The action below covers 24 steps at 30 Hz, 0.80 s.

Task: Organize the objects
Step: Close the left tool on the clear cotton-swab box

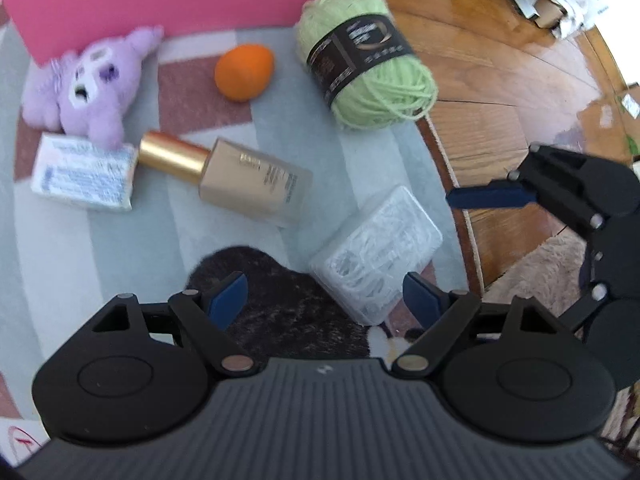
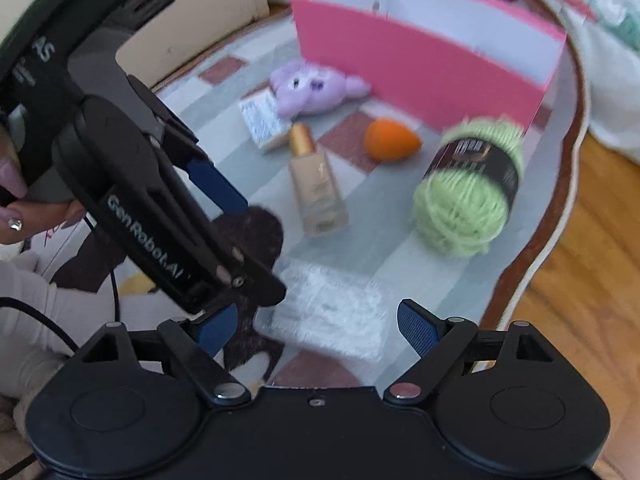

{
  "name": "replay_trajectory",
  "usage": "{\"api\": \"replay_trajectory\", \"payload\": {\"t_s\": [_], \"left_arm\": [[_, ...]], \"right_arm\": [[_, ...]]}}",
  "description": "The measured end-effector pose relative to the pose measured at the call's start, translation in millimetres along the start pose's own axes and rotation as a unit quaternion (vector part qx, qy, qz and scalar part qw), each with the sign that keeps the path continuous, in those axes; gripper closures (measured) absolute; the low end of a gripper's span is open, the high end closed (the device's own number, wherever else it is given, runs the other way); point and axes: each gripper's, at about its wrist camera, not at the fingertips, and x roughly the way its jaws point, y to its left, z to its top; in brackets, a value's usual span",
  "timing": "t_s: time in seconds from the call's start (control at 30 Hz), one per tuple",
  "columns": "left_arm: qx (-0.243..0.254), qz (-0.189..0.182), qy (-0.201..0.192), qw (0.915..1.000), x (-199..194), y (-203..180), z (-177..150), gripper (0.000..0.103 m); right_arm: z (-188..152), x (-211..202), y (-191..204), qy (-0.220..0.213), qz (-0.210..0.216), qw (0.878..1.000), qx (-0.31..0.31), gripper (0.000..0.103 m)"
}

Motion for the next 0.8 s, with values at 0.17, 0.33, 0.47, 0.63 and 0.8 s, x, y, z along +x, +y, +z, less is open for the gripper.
{"api": "replay_trajectory", "payload": {"t_s": [0.17, 0.33, 0.47, 0.63, 0.8], "left_arm": [[-0.010, -0.035, 0.014, 0.9993, 15, 6, -1, 0.042], [-0.022, -0.070, 0.030, 0.9969, 27, 8, -2, 0.053], [-0.054, -0.093, 0.019, 0.9941, 36, 10, -7, 0.057], [-0.034, -0.076, -0.013, 0.9965, 31, 3, -2, 0.063], [-0.053, -0.069, -0.022, 0.9960, 24, 19, -1, 0.064]], "right_arm": [[5, 16, 1, 0.022, -0.042, 0.999, 0.016, 0.013], [6, 27, -7, 0.052, -0.023, 0.998, 0.029, 0.013], [7, 45, -24, 0.107, 0.010, 0.990, 0.092, 0.008], [5, 43, -30, 0.098, 0.027, 0.987, 0.122, 0.012], [11, 43, -26, 0.079, 0.021, 0.985, 0.154, 0.017]]}}
